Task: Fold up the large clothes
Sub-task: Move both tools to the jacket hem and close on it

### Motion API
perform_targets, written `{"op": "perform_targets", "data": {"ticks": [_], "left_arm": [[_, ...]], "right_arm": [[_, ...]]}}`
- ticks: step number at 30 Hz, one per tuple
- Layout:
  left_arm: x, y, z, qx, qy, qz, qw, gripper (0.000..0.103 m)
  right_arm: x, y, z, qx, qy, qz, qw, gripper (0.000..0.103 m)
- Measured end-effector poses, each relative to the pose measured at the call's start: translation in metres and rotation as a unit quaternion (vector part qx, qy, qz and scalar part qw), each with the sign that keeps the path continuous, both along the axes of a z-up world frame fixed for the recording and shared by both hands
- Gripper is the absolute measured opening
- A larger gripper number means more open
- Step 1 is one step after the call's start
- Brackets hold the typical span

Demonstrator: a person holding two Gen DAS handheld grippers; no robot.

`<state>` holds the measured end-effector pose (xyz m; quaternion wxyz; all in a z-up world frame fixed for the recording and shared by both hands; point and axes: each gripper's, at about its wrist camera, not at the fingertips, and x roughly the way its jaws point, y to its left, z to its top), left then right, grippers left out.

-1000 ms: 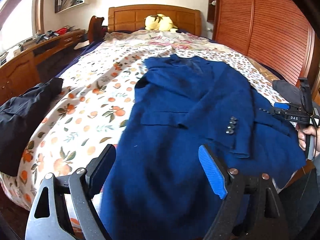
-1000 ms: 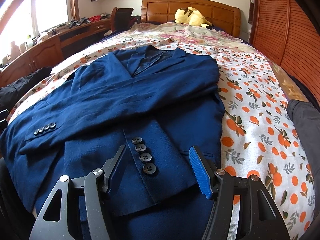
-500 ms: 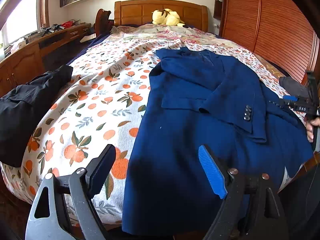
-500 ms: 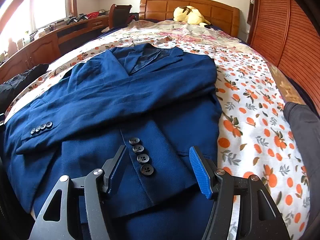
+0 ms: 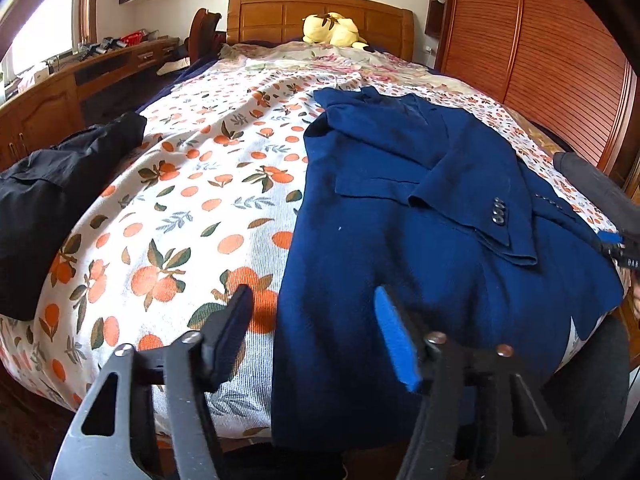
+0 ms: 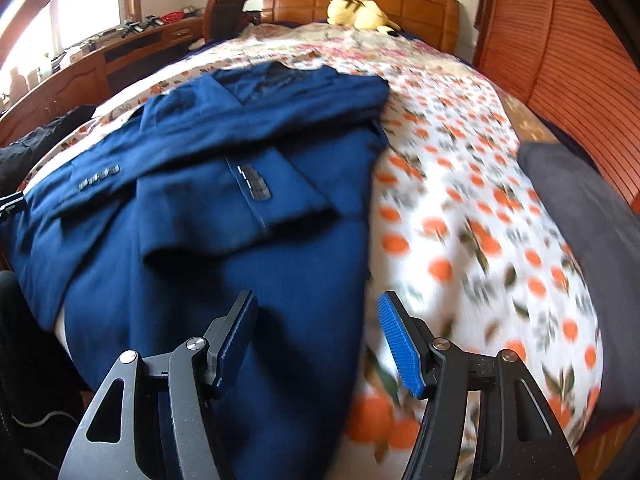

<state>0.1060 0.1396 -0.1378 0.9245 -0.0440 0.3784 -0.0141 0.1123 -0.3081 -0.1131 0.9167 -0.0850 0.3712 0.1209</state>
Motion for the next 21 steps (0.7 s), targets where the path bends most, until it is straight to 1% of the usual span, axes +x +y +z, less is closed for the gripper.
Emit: {"op": "perform_targets", "data": {"ticks": [5, 9, 11, 13, 15, 17, 21], "left_arm": [[-0.003, 0.001, -0.003, -0.003, 0.005, -0.004, 1.0, 0.059], [-0.01, 0.0, -0.004, -0.003, 0.007, -0.007, 0.9999, 0.059], [-0.013, -0.001, -0.005, -0.01, 0.007, -0.008, 0.9999, 0.059], [-0.019, -0.002, -0.006, -0.026, 0.006, -0.011, 0.9996, 0.058], [-0.022, -0.004, -0.006, -0.027, 0.005, -0.012, 0.9996, 0.054], [-0.024, -0.005, -0.006, -0.026, 0.005, -0.012, 0.9996, 0.051], [-0.026, -0.005, -0.009, -0.028, 0.008, -0.013, 0.9995, 0.05]], "right_arm": [[-0.012, -0.008, 0.001, 0.019, 0.006, -0.009, 1.0, 0.065], [-0.013, -0.001, 0.0, 0.01, 0.007, -0.001, 1.0, 0.065], [-0.012, 0.003, -0.002, 0.005, 0.008, 0.004, 1.0, 0.065], [-0.012, 0.004, -0.002, 0.005, 0.01, 0.008, 1.0, 0.065], [-0.011, 0.003, -0.002, 0.014, 0.014, 0.011, 1.0, 0.065], [-0.013, 0.003, -0.003, 0.017, 0.016, 0.015, 1.0, 0.065], [-0.021, 0.004, -0.004, 0.021, 0.017, 0.026, 0.999, 0.064]]}}
